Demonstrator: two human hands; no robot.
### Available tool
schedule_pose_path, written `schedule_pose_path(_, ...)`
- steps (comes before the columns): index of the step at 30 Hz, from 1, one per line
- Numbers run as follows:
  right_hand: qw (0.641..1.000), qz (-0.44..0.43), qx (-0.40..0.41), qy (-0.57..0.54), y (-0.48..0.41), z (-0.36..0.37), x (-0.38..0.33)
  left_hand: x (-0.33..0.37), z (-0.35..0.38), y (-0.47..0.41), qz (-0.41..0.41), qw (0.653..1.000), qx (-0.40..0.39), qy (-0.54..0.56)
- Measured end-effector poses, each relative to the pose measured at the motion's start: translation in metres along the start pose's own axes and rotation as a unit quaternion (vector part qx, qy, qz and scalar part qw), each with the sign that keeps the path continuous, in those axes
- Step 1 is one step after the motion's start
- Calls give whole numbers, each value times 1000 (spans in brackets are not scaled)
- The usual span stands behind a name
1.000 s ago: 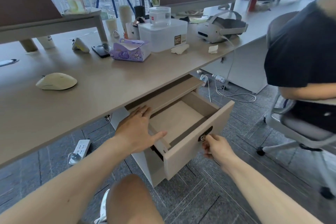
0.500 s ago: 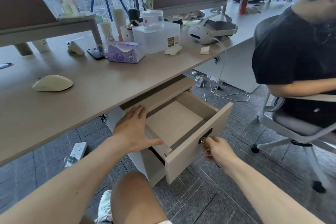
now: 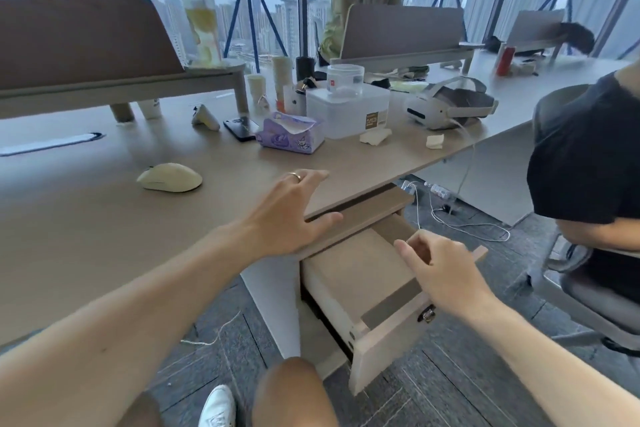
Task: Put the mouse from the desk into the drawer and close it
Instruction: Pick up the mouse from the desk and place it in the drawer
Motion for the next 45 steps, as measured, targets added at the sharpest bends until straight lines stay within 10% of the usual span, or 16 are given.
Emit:
schedule_pose_path(10, 976, -201, -59, 64, -100, 66, -172, -188, -71, 93, -307, 942, -93, -98)
schedule_pose_path(22, 928, -342, -139, 53, -171, 181, -347, -237, -60, 121, -324, 934, -27, -148)
schedule_pose_path(35, 889, -393, -221, 79, -195, 245, -348, -239, -65, 122, -312, 941, -11, -132)
schedule_pose_path(45, 925, -351, -124, 74, -170, 117, -255, -244, -63, 124, -326, 935, -36, -136)
Point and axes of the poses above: each hand's wrist, its own y-axis away from the middle knuckle, its own z-axis out of the palm, x = y × z, the point moved 7 cm from there along -y, towards the middle knuckle, and after that the axes turned 6 degrees about -x, right-handed, at the moved point
